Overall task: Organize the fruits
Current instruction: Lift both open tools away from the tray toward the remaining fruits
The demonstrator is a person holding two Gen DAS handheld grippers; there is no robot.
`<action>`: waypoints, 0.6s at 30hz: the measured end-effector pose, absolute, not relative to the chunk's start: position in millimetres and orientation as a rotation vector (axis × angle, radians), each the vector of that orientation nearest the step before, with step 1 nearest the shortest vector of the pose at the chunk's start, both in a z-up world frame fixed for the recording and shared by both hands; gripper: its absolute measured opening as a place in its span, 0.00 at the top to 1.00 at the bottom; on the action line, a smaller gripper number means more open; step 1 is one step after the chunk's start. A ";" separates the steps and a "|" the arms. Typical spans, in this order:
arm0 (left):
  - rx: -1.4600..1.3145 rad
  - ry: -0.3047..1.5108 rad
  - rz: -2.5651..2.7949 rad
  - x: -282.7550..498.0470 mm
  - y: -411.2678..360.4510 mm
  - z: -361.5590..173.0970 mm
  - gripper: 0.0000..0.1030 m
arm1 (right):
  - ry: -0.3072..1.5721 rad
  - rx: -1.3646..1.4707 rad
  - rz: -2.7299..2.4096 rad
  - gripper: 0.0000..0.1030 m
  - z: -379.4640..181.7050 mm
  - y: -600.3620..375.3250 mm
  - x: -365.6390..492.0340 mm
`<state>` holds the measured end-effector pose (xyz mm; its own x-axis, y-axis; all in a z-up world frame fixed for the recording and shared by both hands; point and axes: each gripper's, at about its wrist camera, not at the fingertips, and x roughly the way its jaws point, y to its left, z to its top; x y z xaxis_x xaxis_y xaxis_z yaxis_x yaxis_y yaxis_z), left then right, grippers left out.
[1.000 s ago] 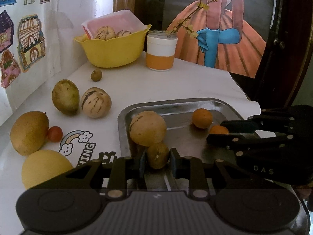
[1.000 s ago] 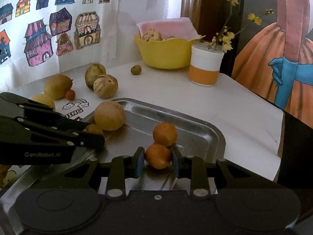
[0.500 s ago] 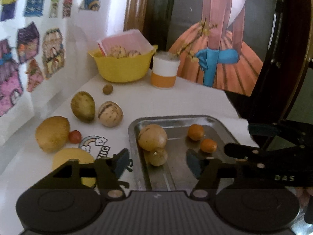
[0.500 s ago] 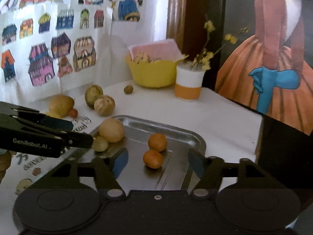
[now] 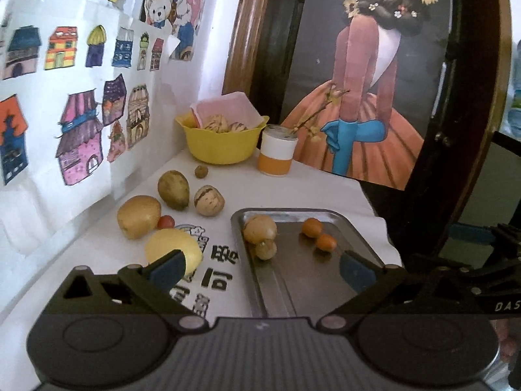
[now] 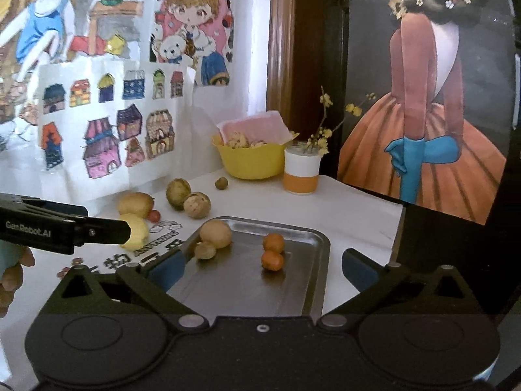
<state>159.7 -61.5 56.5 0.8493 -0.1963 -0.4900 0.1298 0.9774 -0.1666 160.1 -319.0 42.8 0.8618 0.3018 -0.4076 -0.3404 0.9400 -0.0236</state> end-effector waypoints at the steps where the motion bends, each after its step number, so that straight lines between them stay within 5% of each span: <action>1: -0.129 0.528 -0.176 153.8 -60.9 56.2 0.00 | 0.412 -0.098 0.334 0.01 43.6 -318.8 152.8; 18: -0.070 0.648 -0.174 80.6 -30.0 22.2 0.00 | 0.629 -0.024 0.343 0.01 -2.7 -296.1 67.9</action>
